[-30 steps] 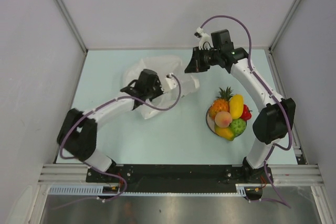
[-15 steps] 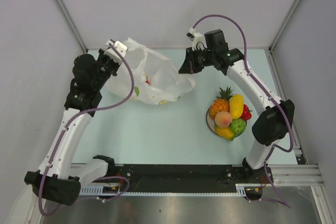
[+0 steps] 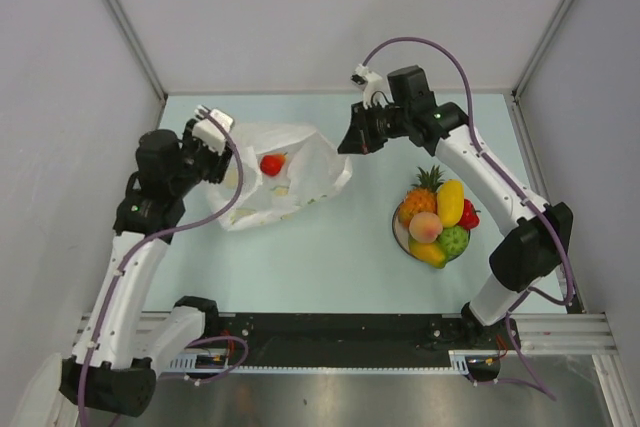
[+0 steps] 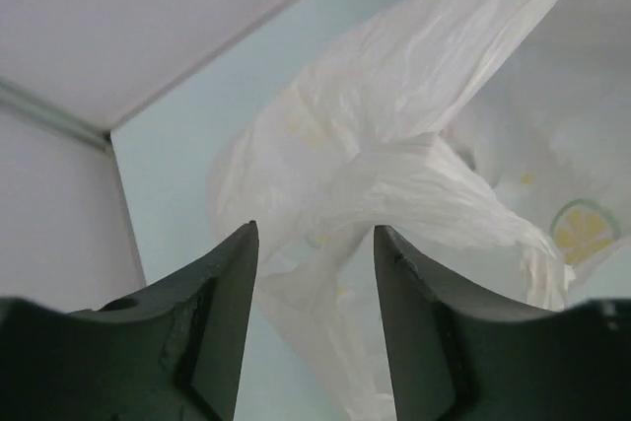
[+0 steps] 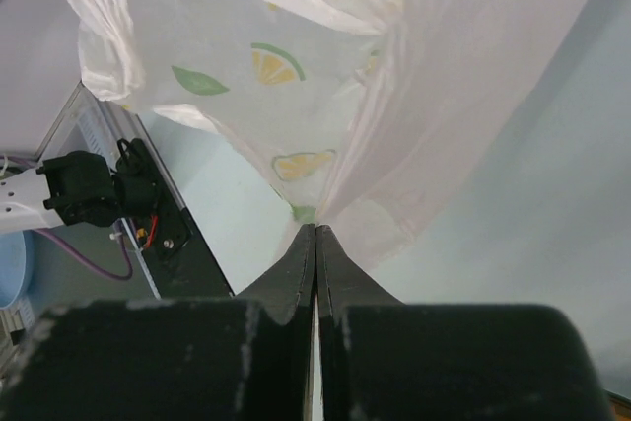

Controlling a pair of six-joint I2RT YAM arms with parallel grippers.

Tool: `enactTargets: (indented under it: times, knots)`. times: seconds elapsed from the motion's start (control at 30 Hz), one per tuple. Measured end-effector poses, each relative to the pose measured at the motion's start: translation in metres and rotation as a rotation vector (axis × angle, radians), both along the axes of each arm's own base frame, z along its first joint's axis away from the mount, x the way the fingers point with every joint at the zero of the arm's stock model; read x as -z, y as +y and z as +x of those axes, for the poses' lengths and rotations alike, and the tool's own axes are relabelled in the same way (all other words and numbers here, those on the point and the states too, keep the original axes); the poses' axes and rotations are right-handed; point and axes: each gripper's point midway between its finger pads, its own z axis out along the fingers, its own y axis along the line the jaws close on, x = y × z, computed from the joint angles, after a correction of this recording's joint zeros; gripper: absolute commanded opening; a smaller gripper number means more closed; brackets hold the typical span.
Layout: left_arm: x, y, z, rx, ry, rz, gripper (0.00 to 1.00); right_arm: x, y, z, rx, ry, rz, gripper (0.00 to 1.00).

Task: Take the fake fruits out of the plastic bag

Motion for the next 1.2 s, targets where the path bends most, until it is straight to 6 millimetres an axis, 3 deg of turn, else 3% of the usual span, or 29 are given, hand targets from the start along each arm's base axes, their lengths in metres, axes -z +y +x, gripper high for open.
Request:
enactTargets:
  times: [0.07,0.17,0.2,0.23,0.27,0.37,0.43,0.53,0.6,0.73,0.9,1.07,1.2]
  knots:
    - [-0.041,-0.017,-0.006,0.065,-0.057,-0.069,0.58,0.000,0.005,-0.004,-0.014,0.002,0.003,0.00]
    - [-0.099,-0.059,-0.019,0.238,-0.141,-0.154,0.47,-0.001,0.008,-0.007,-0.025,0.011,0.010,0.00]
    - [-0.109,-0.075,-0.026,0.307,-0.150,-0.172,0.40,-0.002,0.008,-0.006,-0.020,0.017,0.015,0.00]
    - [-0.111,-0.089,-0.032,0.367,-0.145,-0.183,0.37,-0.002,0.007,-0.005,-0.015,0.021,0.018,0.00]
    - [-0.107,-0.100,-0.035,0.411,-0.126,-0.190,0.28,-0.002,0.007,-0.004,-0.010,0.025,0.020,0.00]
    - [-0.067,-0.138,-0.035,0.525,0.009,-0.178,0.08,-0.003,0.004,0.003,0.012,0.041,0.034,0.00]
    - [-0.020,-0.160,-0.031,0.569,0.134,-0.150,0.04,-0.003,0.002,0.006,0.027,0.051,0.039,0.00]
    - [0.046,-0.171,-0.029,0.573,0.303,-0.099,0.00,-0.003,-0.001,0.009,0.040,0.056,0.042,0.00]
    - [0.073,-0.171,-0.031,0.568,0.359,-0.058,0.00,-0.004,-0.003,0.011,0.047,0.056,0.046,0.00]
    - [0.081,-0.176,-0.028,0.578,0.316,0.009,0.00,-0.005,-0.003,0.011,0.051,0.058,0.050,0.00]
    - [0.099,-0.182,-0.006,0.537,0.232,0.139,0.00,-0.005,-0.003,0.012,0.055,0.063,0.053,0.00]
    - [0.137,-0.166,0.028,0.426,0.218,0.307,0.00,-0.006,-0.004,0.013,0.059,0.066,0.060,0.00]
    - [0.152,-0.152,0.050,0.354,0.190,0.429,0.00,-0.007,-0.009,0.017,0.077,0.074,0.066,0.00]
